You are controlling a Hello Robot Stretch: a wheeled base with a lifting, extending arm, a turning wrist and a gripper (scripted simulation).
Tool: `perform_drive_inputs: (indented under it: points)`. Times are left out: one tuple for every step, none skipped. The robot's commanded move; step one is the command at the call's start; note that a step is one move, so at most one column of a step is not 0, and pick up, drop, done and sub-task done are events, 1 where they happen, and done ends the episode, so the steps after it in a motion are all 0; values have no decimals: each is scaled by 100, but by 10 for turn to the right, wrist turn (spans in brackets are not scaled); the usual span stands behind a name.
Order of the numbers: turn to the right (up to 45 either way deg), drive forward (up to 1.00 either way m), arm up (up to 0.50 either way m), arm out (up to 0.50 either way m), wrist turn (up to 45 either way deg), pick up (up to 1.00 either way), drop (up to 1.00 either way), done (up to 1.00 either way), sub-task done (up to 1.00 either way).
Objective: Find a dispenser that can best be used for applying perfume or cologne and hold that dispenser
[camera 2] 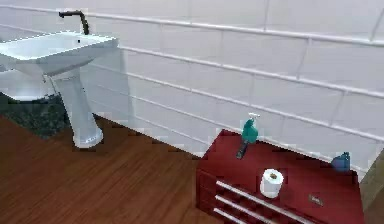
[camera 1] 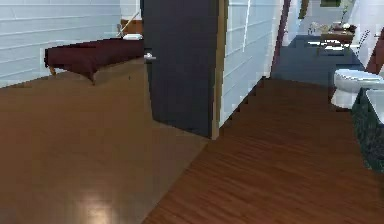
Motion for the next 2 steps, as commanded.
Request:
perform_drive_inputs:
  points:
    - [450, 0, 0, 0, 0, 0, 0, 0, 0]
    - [450, 0, 0, 0, 0, 0, 0, 0, 0]
